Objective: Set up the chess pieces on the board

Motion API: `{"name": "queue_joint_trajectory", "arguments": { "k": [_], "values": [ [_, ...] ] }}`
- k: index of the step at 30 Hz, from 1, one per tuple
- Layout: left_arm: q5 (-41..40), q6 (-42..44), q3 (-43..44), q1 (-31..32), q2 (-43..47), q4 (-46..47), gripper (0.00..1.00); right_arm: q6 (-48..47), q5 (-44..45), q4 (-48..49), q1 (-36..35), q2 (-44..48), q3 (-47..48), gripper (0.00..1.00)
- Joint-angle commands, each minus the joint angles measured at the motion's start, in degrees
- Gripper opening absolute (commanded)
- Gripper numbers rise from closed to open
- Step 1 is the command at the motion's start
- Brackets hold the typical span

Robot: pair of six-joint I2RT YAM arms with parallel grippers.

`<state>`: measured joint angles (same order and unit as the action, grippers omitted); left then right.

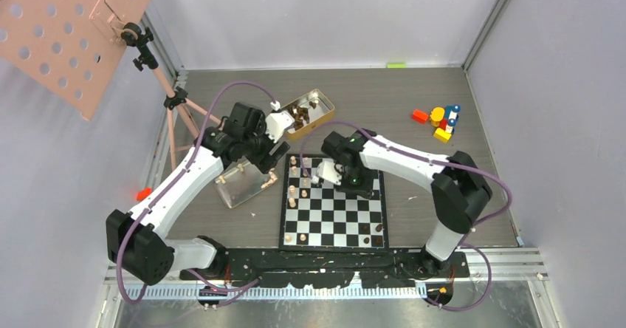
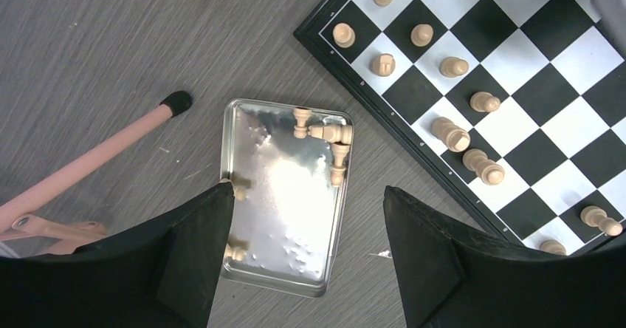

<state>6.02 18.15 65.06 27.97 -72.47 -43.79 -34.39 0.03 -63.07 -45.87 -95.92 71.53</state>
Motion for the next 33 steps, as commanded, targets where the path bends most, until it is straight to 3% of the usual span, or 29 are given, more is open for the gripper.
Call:
{"name": "queue_joint_trajectory", "arguments": {
  "k": [1,16,26,33],
  "values": [
    [0.2,-0.9,0.6,-1.2,1.7,2.0,0.77,-3.4,8.3,-10.7,-3.9,-4.5,1.4,0.19],
    [1.1,-0.9,-0.2,-2.9,2.5,2.1,0.77,-2.6,15.8,-14.2,-9.1,-11.3,3.1,0.29],
    [1.5,-0.6,-0.5,-2.9,2.5,1.9,0.77,-1.1,15.4,-13.2,-9.4,-11.8,4.6,0.37],
    [2.3,-0.5,-0.3,-2.9,2.3,1.8,0.77,1.3,11.1,-10.7,-9.1,-7.1,3.3,0.49]
  ]
}}
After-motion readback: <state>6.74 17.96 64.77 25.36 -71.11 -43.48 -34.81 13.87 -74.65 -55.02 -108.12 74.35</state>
